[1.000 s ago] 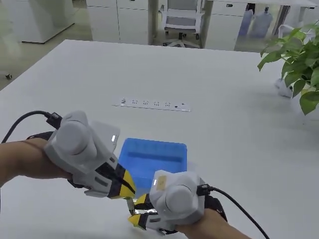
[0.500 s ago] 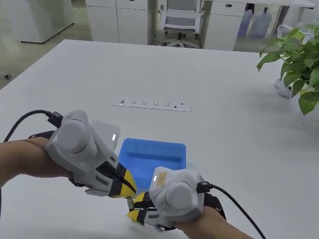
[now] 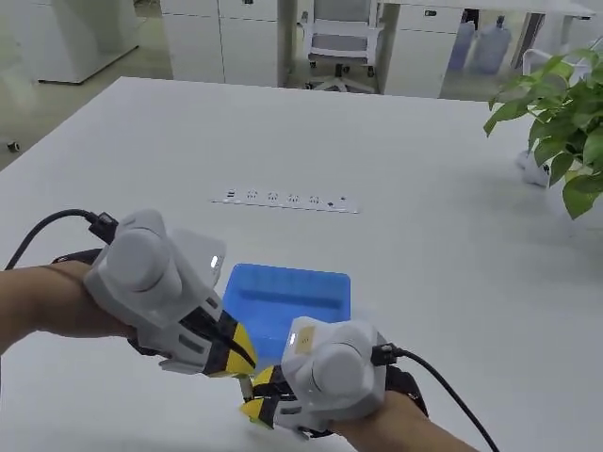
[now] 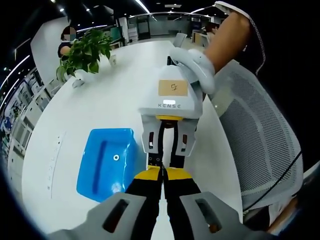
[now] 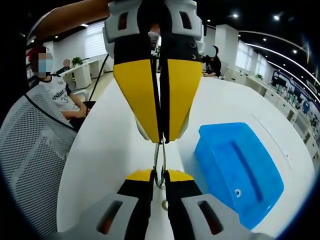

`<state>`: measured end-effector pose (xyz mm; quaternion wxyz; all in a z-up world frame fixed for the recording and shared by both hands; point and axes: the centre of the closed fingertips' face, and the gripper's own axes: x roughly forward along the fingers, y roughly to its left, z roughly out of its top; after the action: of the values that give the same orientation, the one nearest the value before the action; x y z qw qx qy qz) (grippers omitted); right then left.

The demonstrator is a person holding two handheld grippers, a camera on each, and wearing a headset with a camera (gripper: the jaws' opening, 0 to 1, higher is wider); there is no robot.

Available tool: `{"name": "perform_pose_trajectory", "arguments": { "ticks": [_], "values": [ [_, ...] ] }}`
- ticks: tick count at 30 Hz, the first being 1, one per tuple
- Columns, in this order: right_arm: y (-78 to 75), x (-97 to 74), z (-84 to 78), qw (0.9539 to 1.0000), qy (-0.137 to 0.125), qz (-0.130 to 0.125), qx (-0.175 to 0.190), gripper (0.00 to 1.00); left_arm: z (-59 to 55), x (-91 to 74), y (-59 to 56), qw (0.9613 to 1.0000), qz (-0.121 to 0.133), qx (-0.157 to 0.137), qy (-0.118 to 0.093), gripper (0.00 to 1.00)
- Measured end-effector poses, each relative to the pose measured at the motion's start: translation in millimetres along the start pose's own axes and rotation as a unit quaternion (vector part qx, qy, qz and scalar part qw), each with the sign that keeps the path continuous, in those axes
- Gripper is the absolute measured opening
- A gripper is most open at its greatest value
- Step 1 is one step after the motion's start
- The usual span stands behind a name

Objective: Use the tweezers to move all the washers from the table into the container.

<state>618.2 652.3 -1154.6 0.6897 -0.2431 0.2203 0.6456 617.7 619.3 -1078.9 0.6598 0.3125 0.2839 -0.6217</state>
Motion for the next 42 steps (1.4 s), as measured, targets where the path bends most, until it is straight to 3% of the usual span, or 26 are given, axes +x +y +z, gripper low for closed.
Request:
{"name": "perform_pose_trajectory", "arguments": {
  "ticks": [13,24,42],
  "values": [
    [-2.3,-13.4,8.0,1.0000,-0.006,-0.004,-0.003,0.11,15.2,-8.0,-1.2,1.0000,-0.006,0.006,0.000,0.05],
    [-12.0,-30.8,17.6,0.9998,-0.013,-0.013,-0.002,0.10,33.5,-16.3,6.5,0.9998,-0.009,0.014,-0.004,0.05],
    [-44.6,-51.1,33.2,0.9990,-0.025,-0.038,-0.005,0.10,57.0,-27.7,34.5,0.9994,0.000,0.033,-0.010,0.05]
  ]
}}
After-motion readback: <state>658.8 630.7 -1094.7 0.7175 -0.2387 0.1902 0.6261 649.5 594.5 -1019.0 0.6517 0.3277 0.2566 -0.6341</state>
